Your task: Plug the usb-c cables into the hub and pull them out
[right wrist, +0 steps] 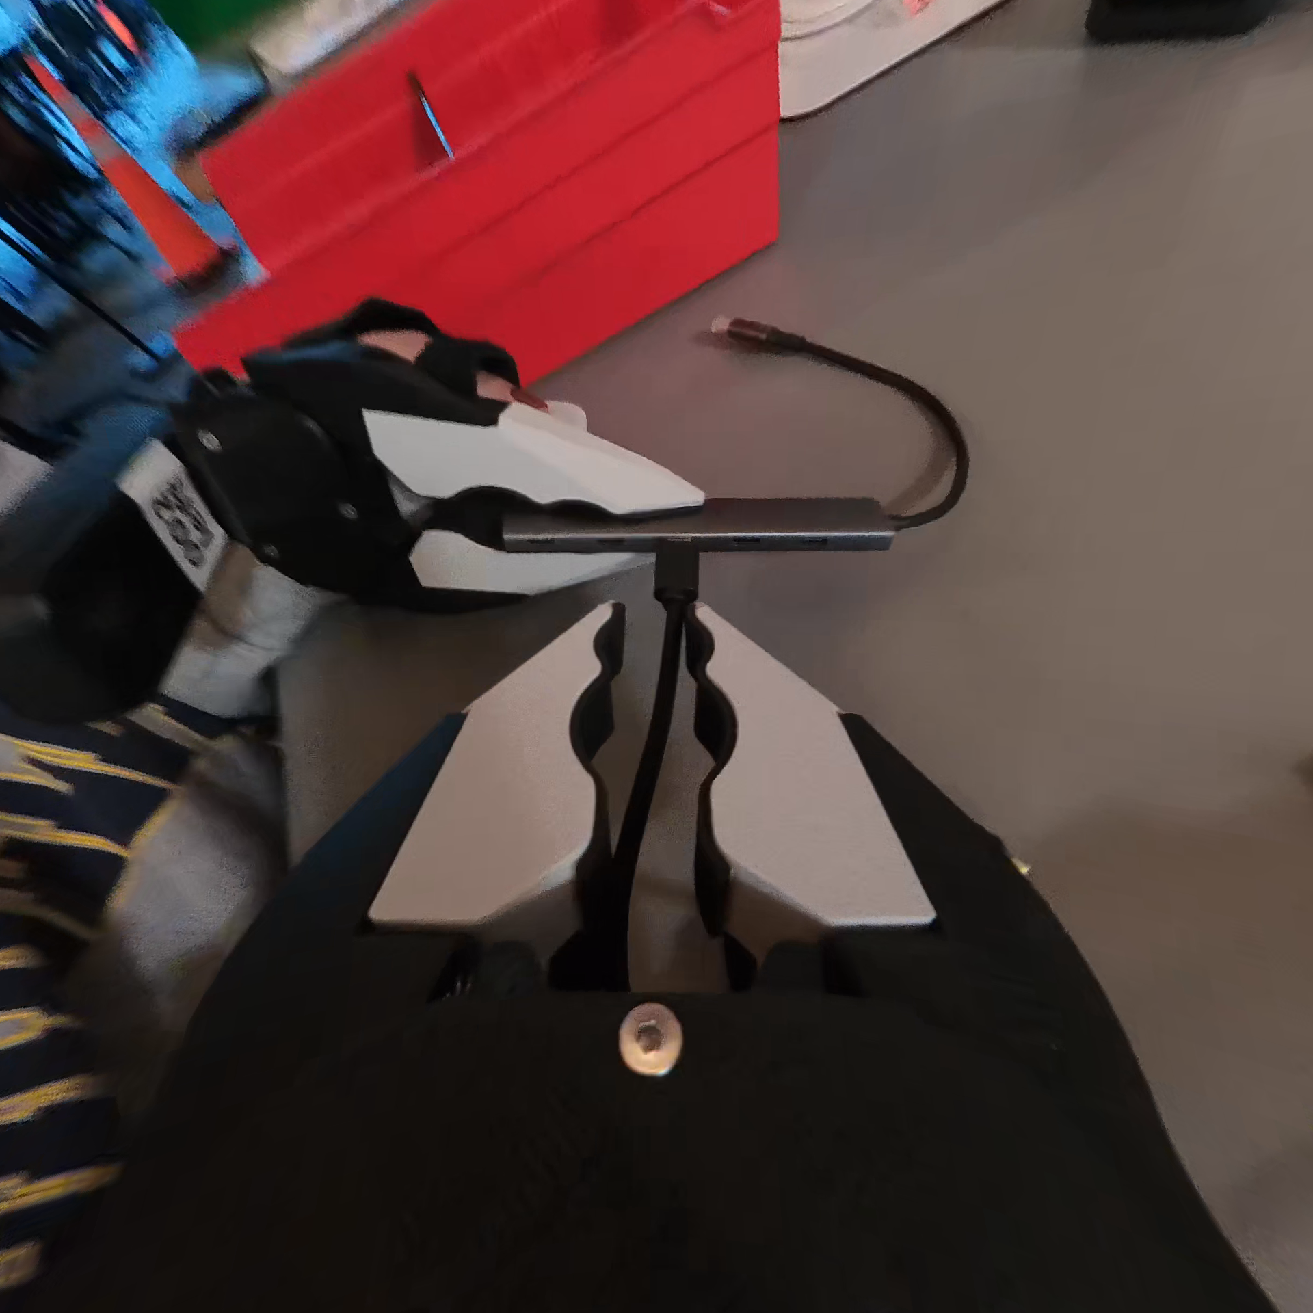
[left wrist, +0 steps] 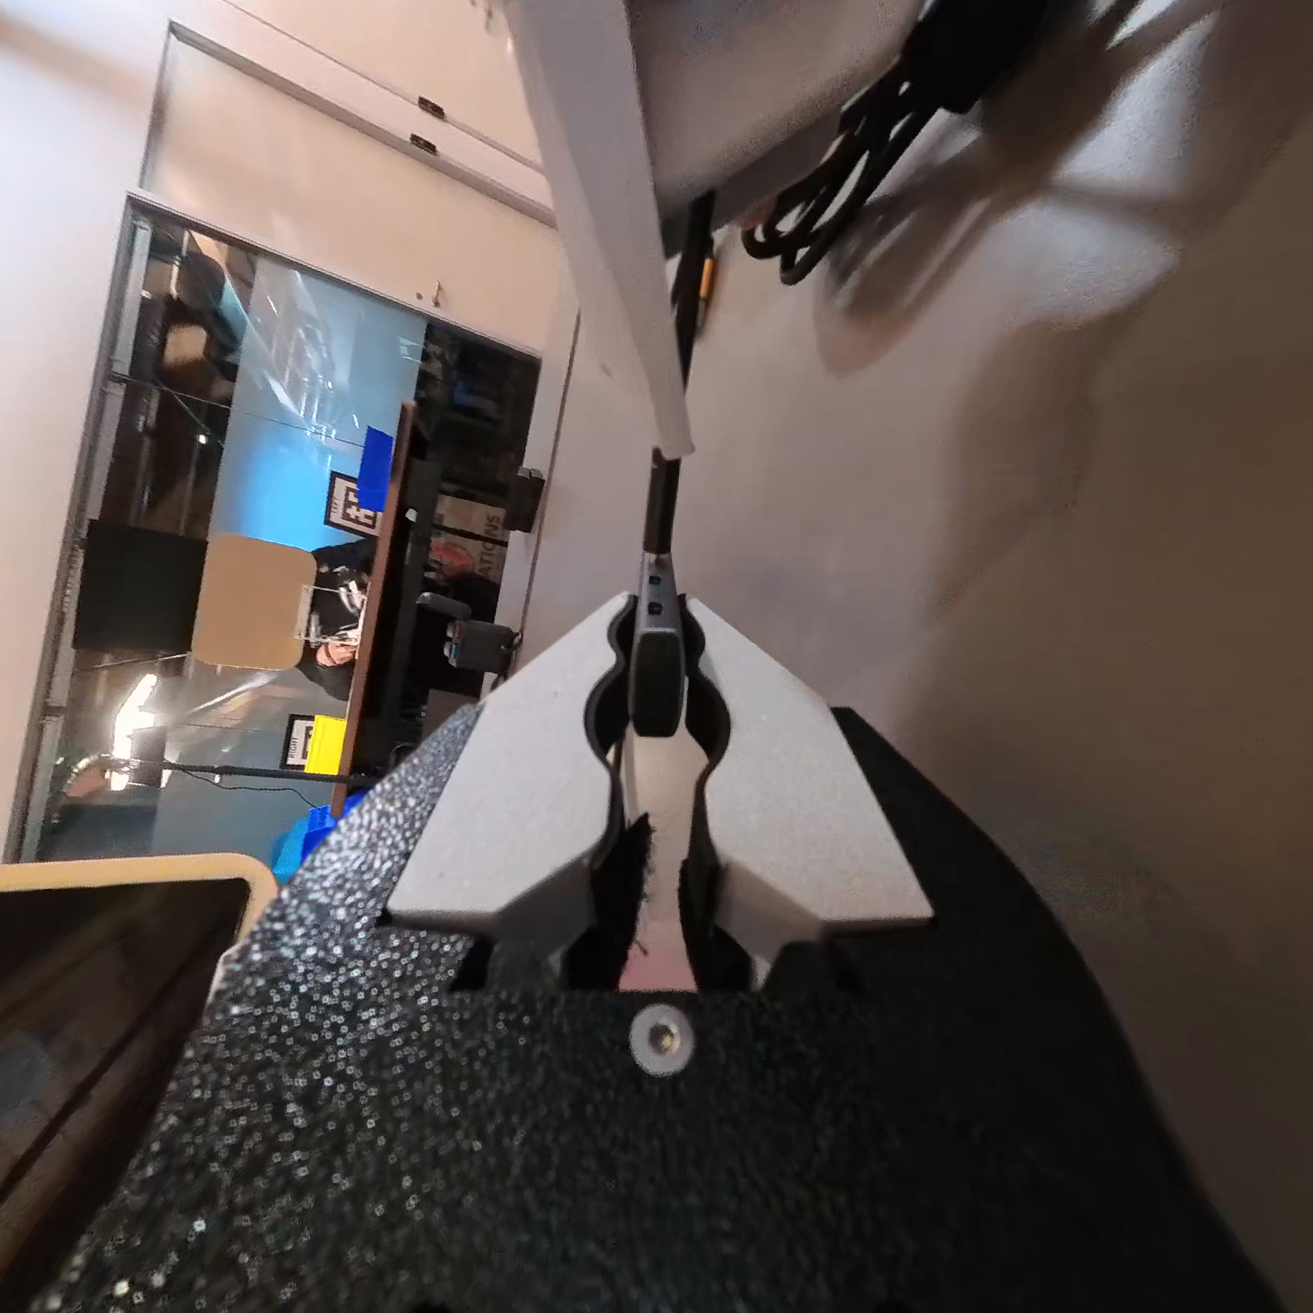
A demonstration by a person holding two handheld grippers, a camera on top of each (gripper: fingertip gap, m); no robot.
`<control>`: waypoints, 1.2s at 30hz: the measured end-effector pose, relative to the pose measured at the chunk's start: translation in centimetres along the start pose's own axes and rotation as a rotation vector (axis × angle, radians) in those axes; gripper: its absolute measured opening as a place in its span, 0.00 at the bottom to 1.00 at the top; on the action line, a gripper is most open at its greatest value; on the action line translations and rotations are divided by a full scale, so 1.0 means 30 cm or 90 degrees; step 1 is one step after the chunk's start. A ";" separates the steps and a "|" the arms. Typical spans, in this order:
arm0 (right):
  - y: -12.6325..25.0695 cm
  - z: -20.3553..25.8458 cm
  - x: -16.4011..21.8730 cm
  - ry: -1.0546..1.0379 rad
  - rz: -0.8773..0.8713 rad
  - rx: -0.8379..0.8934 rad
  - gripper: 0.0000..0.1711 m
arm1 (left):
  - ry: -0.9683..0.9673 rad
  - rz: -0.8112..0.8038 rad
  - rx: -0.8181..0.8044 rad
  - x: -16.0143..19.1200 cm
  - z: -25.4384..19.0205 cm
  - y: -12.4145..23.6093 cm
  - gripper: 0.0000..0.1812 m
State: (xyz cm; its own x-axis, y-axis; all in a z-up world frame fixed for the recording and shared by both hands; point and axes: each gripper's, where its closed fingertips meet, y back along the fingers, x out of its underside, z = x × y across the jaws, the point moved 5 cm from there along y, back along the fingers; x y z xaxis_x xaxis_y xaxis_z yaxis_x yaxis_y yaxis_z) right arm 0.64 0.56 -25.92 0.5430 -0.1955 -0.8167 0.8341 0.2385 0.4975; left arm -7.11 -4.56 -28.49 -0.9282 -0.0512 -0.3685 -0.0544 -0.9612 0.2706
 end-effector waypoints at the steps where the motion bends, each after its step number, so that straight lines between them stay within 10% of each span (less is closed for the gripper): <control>1: -0.003 -0.003 0.003 0.033 0.015 0.030 0.06 | 0.003 0.000 0.005 0.000 -0.002 -0.001 0.04; 18: -0.005 -0.010 -0.019 0.097 0.052 0.089 0.02 | 0.066 0.014 0.010 -0.017 0.001 -0.016 0.04; 23: 0.187 -0.073 -0.194 0.119 -0.038 0.159 0.12 | 0.148 0.089 -0.061 0.082 0.071 -0.016 0.04; 36: 0.170 -0.560 -0.082 0.004 0.381 0.339 0.10 | 0.172 0.075 -0.033 0.084 0.062 -0.025 0.05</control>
State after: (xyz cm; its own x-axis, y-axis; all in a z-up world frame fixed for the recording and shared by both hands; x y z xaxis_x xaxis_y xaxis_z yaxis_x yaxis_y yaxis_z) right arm 1.93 18.22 -26.29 0.9136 -0.1724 -0.3682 0.3371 -0.1851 0.9231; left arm -10.07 -3.46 -27.97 -0.7947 -0.2273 -0.5629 0.0731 -0.9563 0.2830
